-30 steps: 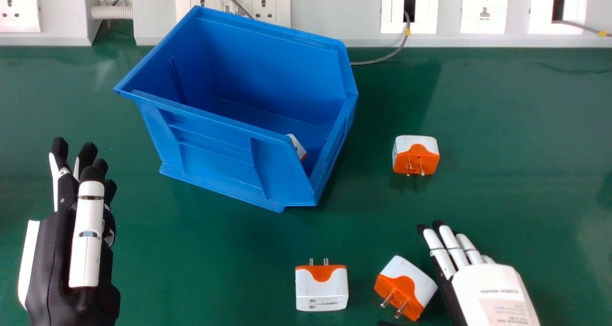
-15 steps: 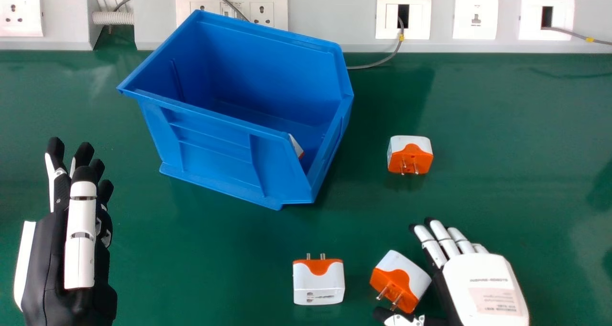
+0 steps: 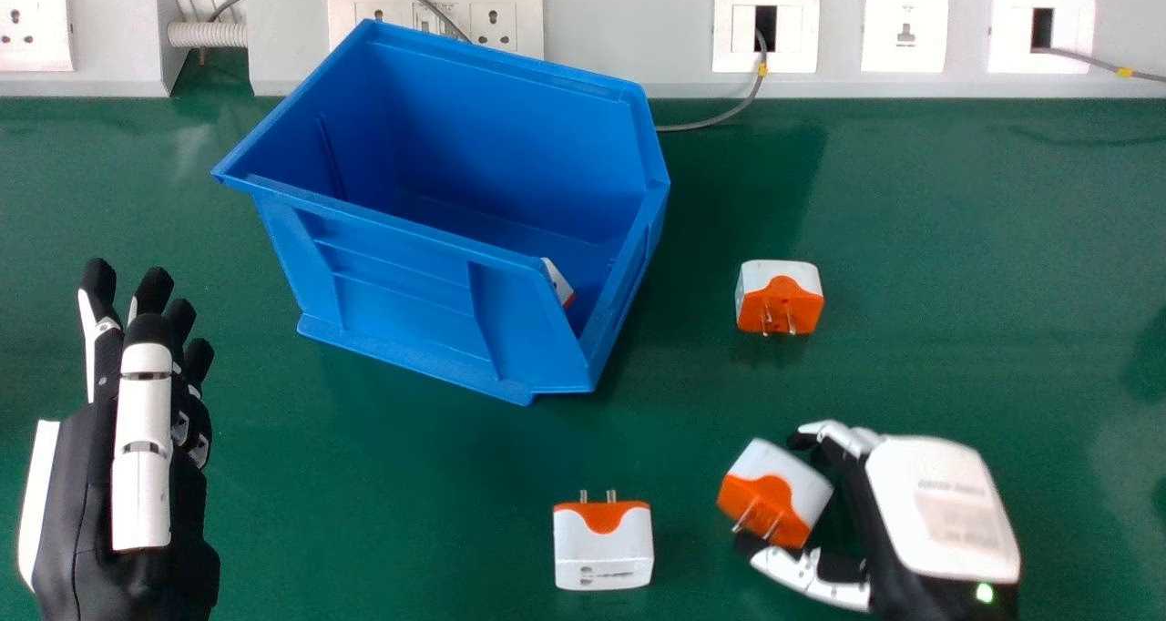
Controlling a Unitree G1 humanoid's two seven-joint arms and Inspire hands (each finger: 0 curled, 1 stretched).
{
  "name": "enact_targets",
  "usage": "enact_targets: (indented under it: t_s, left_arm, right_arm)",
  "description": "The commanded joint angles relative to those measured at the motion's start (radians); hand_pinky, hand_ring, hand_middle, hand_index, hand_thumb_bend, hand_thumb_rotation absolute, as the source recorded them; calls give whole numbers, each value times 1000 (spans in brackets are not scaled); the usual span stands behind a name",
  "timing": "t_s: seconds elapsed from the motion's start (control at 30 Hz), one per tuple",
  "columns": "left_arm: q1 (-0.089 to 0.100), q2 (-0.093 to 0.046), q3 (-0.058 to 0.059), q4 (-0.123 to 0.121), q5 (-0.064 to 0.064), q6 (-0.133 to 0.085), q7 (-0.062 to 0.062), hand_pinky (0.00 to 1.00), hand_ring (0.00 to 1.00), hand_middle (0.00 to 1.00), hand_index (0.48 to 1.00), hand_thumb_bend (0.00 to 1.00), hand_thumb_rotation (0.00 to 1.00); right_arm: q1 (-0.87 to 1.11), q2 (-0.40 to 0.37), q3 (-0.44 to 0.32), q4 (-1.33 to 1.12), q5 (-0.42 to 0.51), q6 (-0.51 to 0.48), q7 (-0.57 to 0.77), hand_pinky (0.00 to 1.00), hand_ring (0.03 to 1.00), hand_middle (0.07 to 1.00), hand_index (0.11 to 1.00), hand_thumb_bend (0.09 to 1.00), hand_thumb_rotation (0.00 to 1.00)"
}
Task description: Pick all objects and put in blue box
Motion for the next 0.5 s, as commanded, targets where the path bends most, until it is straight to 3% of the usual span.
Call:
enact_targets:
  t_s: [0.0,0.1,0.23,0.37,0.47]
  left_arm:
    - [-3,13,5,-27,12,-7,2,1000,1000,1000,971,208,860]
    - [-3,9,5,-31,9,0,6,1000,1000,1000,973,207,860]
    - [-4,14,6,-24,12,-6,1,1000,1000,1000,970,210,859]
    - [-6,12,6,-26,4,-2,1,1000,1000,1000,969,214,858]
    - [-7,10,3,-27,12,-2,6,1000,1000,1000,970,214,855]
  right_arm:
    - [46,10,20,8,14,6,54,209,263,313,539,501,266]
    - [49,9,22,-17,20,29,74,154,205,256,514,496,222]
    - [56,1,23,-50,23,52,107,122,170,223,498,493,193]
    - [58,0,18,-67,28,68,122,106,154,209,487,491,176]
    - [59,-1,13,-77,34,65,123,97,145,202,481,489,165]
